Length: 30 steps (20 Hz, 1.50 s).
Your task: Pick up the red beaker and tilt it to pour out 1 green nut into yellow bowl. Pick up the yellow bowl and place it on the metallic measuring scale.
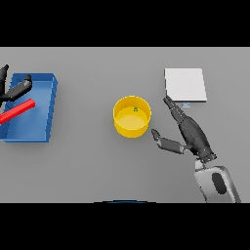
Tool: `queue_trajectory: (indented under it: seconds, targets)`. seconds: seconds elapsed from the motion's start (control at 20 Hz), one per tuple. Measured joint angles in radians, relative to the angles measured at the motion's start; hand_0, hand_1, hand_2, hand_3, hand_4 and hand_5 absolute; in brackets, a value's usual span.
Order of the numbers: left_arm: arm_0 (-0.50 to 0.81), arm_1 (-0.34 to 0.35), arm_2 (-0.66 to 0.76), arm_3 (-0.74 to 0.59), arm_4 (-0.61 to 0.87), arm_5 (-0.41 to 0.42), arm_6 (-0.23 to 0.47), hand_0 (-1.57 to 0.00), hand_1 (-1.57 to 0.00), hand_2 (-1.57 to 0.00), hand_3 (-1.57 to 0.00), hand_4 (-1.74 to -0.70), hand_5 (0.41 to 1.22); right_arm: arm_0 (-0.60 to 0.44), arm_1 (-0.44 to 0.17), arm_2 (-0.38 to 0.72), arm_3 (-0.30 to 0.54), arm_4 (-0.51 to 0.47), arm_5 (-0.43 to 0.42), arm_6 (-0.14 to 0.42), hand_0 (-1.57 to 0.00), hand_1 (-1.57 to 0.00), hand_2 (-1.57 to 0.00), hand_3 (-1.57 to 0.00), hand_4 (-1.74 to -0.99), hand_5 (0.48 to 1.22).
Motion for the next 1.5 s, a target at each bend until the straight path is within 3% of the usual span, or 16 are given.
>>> queue_trajectory:
  seconds: [0.1,0.4,0.6,0.95,1.1,1.5]
  targets:
    - [-0.001,0.001,-0.001,-0.006,0.003,-0.004,0.002,0.00,0.00,0.00,0.00,-0.79,0.709,-0.070,-0.050,0.039,0.022,0.082,0.030,0.031,0.00,0.00,0.00,0.00,-1.282,0.677]
    - [0.003,0.010,0.000,-0.017,0.005,-0.004,0.000,0.00,0.00,0.00,0.00,-0.80,0.721,-0.251,-0.168,0.167,0.086,0.249,0.156,-0.020,0.00,0.00,0.00,0.00,-1.269,0.662]
    - [0.002,0.010,-0.005,-0.017,0.006,-0.011,0.004,0.00,0.00,0.00,0.00,-0.80,0.721,-0.343,-0.158,0.218,0.176,0.281,0.210,-0.023,0.00,0.00,0.00,0.00,-1.274,0.662]
    - [0.002,0.019,-0.002,-0.021,0.003,-0.009,-0.007,0.00,0.00,0.00,0.00,-0.79,0.723,-0.467,-0.163,0.291,0.303,0.306,0.306,-0.103,0.00,0.00,0.00,0.00,-1.246,0.686]
    - [-0.004,0.009,-0.005,-0.009,0.001,-0.012,-0.011,0.00,0.00,0.00,0.00,-0.79,0.732,-0.516,-0.128,0.315,0.383,0.317,0.319,-0.101,0.00,0.00,0.00,0.00,-1.250,0.681]
    - [-0.014,0.016,0.001,-0.002,0.003,-0.021,-0.019,0.00,0.00,0.00,0.00,-0.80,0.736,-0.564,-0.122,0.368,0.458,0.343,0.391,-0.106,0.00,0.00,0.00,0.00,-1.306,0.681]
